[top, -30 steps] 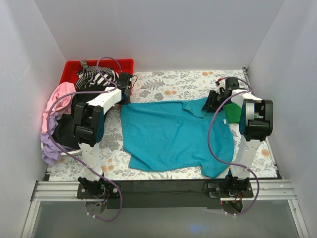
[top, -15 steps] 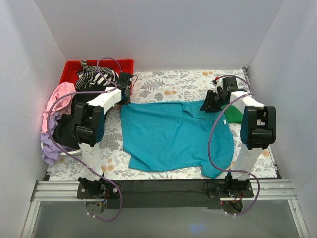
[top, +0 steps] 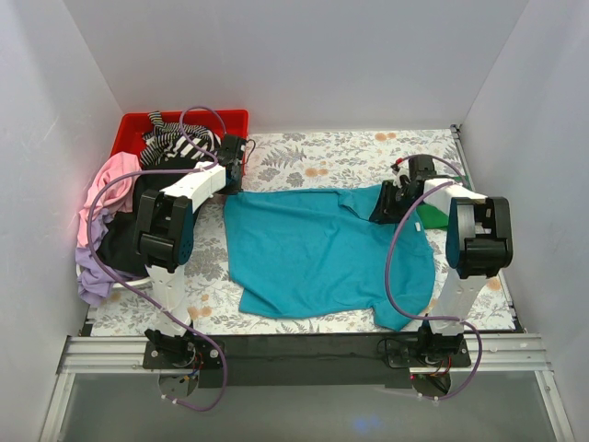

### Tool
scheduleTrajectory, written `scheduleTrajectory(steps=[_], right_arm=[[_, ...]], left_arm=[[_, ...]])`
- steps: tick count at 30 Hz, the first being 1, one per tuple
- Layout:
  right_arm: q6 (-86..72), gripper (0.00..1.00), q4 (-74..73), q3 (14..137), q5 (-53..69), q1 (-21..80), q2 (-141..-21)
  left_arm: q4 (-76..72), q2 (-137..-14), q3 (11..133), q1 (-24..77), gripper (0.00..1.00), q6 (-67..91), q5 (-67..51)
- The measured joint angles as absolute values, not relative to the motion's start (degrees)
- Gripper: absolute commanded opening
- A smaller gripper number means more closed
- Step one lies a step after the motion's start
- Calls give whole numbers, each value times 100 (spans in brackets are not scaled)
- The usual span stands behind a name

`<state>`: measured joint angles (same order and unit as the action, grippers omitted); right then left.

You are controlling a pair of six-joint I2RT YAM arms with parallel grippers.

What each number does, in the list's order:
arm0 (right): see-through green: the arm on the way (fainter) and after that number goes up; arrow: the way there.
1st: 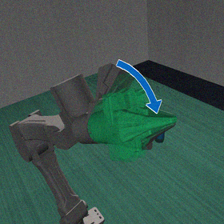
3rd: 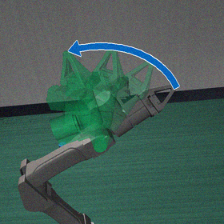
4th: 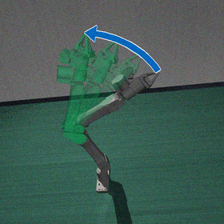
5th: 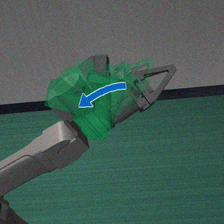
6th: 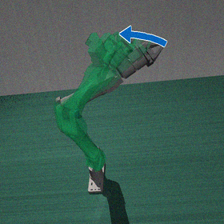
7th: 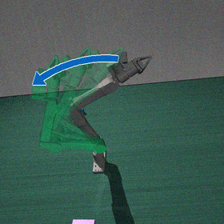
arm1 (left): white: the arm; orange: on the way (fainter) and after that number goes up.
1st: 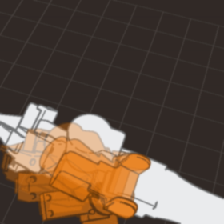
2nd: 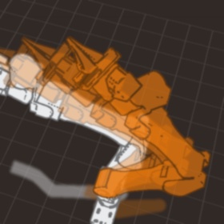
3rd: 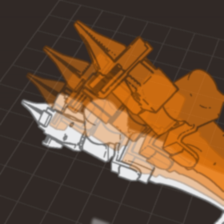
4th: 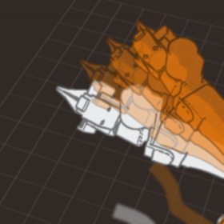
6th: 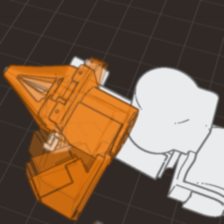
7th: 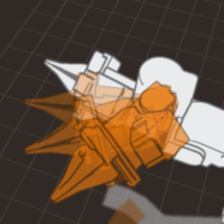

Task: Fold and stack the t-shirts
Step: Fold the tshirt

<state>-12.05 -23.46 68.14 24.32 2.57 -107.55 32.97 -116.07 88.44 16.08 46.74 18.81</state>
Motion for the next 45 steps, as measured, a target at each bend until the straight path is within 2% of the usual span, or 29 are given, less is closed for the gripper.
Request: scheduleTrajectory(steps=[2, 6, 9, 15, 25, 36, 45], right_arm=[[-1205, 43, -2346, 6812, 2423, 290, -10755], [-1199, 28, -2349, 6814, 2344, 366, -10755], [-1192, 24, -2383, 6838, 2215, 432, -10766], [-1181, 1, -2392, 6930, 1975, 491, -10851], [-1175, 1, -2418, 7234, 1820, 491, -10912], [-1068, 1, -2571, 8130, 1594, 482, -10903], [-958, 1, -2989, 8213, 1210, 285, -10294]], left_arm=[[3297, -11607, 8844, 1608, 0, 4674, 1881], [3297, -11607, 8844, 1608, 0, 4676, 1863], [3297, -11607, 8844, 1608, 0, 4676, 1863], [3297, -11607, 8844, 1608, 0, 4676, 1863], [3297, -11607, 8844, 1608, 0, 4672, 1876], [3398, -11607, 8973, 1608, 0, 4670, 1898], [3505, -11537, 9004, 1608, 0, 4670, 1855]])
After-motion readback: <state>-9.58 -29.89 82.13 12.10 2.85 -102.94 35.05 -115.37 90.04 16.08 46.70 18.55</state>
